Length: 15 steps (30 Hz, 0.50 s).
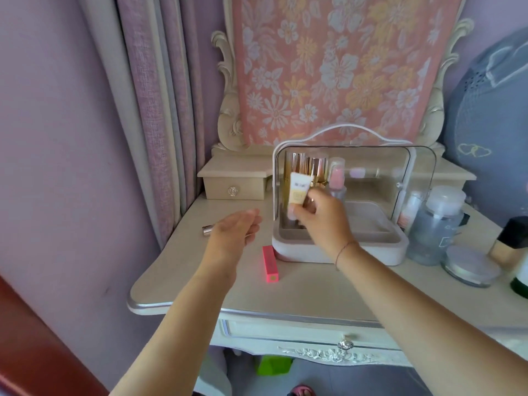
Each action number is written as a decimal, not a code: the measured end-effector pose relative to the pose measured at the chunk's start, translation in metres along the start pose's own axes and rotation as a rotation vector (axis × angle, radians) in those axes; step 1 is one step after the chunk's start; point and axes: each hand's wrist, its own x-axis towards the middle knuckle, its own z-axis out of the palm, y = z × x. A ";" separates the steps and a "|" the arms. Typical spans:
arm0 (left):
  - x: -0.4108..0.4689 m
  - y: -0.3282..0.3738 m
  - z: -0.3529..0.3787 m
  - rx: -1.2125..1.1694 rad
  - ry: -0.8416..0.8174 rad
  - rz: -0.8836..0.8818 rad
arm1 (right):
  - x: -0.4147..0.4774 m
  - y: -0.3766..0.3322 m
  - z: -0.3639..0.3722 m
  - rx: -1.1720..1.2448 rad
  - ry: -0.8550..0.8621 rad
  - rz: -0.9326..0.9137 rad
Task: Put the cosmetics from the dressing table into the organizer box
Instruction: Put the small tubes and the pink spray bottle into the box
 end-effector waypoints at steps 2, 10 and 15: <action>0.011 -0.011 0.009 0.086 0.031 -0.026 | 0.012 0.005 -0.005 0.066 -0.007 0.097; 0.040 -0.051 0.024 0.156 0.085 -0.018 | 0.030 0.016 0.020 -0.087 -0.117 0.159; 0.045 -0.059 0.020 0.198 0.129 0.036 | 0.027 0.027 0.033 -0.142 -0.136 0.191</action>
